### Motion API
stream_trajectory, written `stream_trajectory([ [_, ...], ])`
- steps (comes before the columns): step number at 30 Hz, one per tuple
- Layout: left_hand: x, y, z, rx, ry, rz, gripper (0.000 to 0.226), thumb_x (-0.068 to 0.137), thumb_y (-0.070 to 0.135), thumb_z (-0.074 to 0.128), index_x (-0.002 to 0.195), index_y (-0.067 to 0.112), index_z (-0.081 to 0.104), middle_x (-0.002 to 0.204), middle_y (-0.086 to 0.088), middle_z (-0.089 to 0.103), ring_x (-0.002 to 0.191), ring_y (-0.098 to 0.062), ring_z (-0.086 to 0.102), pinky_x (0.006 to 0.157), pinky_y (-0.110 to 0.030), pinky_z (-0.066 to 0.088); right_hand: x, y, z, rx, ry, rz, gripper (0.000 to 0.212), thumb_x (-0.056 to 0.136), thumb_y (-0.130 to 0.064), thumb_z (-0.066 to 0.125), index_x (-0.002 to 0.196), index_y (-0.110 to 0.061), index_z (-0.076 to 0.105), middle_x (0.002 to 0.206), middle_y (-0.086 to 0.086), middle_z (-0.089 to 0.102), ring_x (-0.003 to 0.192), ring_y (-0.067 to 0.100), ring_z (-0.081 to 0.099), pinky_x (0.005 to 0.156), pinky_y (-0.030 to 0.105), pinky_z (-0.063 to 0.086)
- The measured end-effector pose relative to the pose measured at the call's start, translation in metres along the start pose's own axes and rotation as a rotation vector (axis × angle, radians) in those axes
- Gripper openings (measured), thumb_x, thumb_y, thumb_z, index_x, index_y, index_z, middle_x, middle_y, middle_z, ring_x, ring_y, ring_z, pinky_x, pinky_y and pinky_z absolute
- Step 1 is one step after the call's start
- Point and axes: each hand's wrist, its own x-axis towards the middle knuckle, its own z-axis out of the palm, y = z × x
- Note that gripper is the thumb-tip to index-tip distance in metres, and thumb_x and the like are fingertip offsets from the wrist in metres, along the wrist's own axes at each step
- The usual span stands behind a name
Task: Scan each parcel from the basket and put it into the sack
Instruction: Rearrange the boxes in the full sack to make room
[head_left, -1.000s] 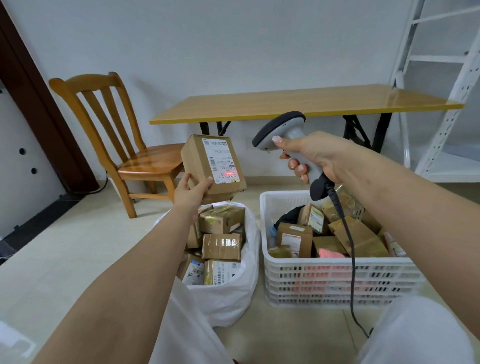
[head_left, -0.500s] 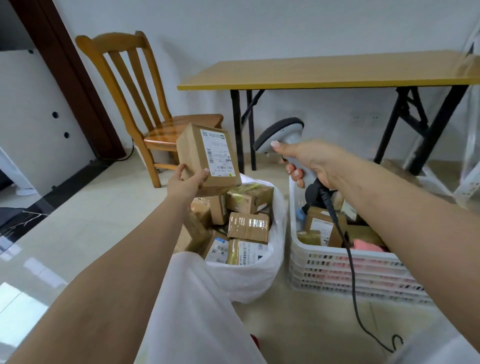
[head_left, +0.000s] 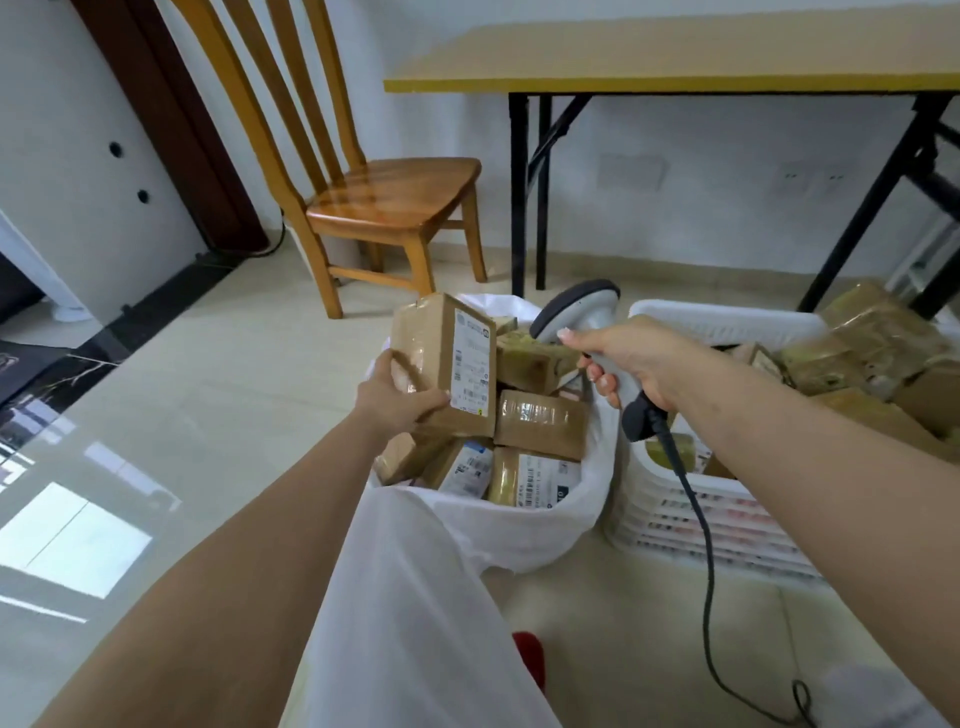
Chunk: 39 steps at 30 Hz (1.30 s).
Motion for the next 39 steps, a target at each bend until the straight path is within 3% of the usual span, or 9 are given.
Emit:
stream_trajectory([
  [4,0.019,-0.03,0.016,0.282,-0.02,-0.008,0.149,0.025,0.076,0.082,0.144,0.059,-0.006,0.152,-0.013,0.032,0.133,-0.037,0.042,0.104,-0.052,0.044,0.023,0.014,0.011,0.026,0.005,0.054,0.025,0.089,-0.031,0.071,0.091,-0.01,0.058,0.057,0.0,0.046,0.042,0.008,0.037,0.039,0.019,0.035],
  [6,0.018,-0.033,0.023,0.402,-0.007,-0.039,0.147,0.039,0.073,0.08,0.145,0.053,-0.019,0.157,-0.021,0.02,0.138,-0.041,0.033,0.11,-0.053,0.037,0.034,0.02,0.016,0.013,0.017,0.072,0.026,0.088,-0.031,0.072,0.089,-0.009,0.056,0.058,0.001,0.045,0.042,0.009,0.037,0.038,0.019,0.035],
  [9,0.014,-0.032,0.031,0.474,0.019,-0.032,0.135,0.065,0.057,0.082,0.152,0.038,-0.019,0.153,-0.026,0.021,0.136,-0.045,0.031,0.111,-0.052,0.034,0.046,0.028,0.019,0.033,0.024,0.104,0.027,0.089,-0.029,0.071,0.08,-0.009,0.055,0.058,0.002,0.044,0.042,0.01,0.036,0.036,0.018,0.034],
  [17,0.003,-0.021,0.071,0.754,0.066,0.006,0.132,0.071,0.07,0.07,0.151,0.025,-0.025,0.134,-0.025,0.033,0.123,-0.038,0.04,0.099,-0.043,0.041,0.064,0.045,0.024,0.056,0.057,0.127,0.026,0.088,-0.025,0.073,0.081,-0.006,0.056,0.056,0.003,0.045,0.037,0.01,0.037,0.036,0.018,0.034],
  [21,0.003,-0.024,0.071,0.67,0.056,0.056,0.121,0.074,0.069,0.068,0.154,0.028,-0.012,0.135,-0.02,0.035,0.125,-0.038,0.044,0.099,-0.047,0.043,0.064,0.048,0.025,0.065,0.063,0.116,0.026,0.088,-0.023,0.074,0.079,-0.007,0.055,0.058,0.004,0.047,0.039,0.011,0.038,0.036,0.016,0.035],
  [27,0.016,-0.035,0.047,-0.089,0.254,0.016,0.072,0.087,0.054,0.061,0.142,0.021,0.031,0.13,-0.005,0.055,0.119,-0.029,0.055,0.101,-0.042,0.043,0.064,0.049,0.033,0.094,0.071,0.112,0.024,0.086,-0.021,0.074,0.082,-0.008,0.056,0.063,0.004,0.049,0.042,0.011,0.039,0.037,0.016,0.036],
  [30,0.016,-0.039,0.042,0.023,0.11,-0.029,0.06,0.092,0.052,0.058,0.14,0.016,0.047,0.123,-0.004,0.062,0.116,-0.027,0.057,0.102,-0.044,0.046,0.061,0.051,0.037,0.076,0.074,0.098,0.024,0.086,-0.021,0.074,0.079,-0.007,0.056,0.067,0.006,0.051,0.046,0.012,0.039,0.038,0.018,0.037],
  [36,0.018,-0.047,0.038,0.006,0.134,-0.099,0.061,0.083,0.063,0.057,0.108,0.007,0.063,0.101,-0.008,0.067,0.1,-0.029,0.063,0.092,-0.046,0.054,0.058,0.055,0.045,0.061,0.097,0.051,0.025,0.083,-0.023,0.078,0.086,-0.007,0.059,0.069,0.008,0.058,0.047,0.012,0.043,0.043,0.022,0.041],
  [39,0.021,-0.059,0.038,-0.022,0.261,-0.222,0.069,0.083,0.06,0.054,0.124,0.005,0.059,0.116,-0.014,0.064,0.112,-0.034,0.06,0.099,-0.048,0.049,0.059,0.055,0.057,0.076,0.127,-0.003,0.029,0.081,-0.025,0.08,0.091,-0.004,0.062,0.07,0.008,0.061,0.047,0.012,0.045,0.046,0.025,0.043],
])
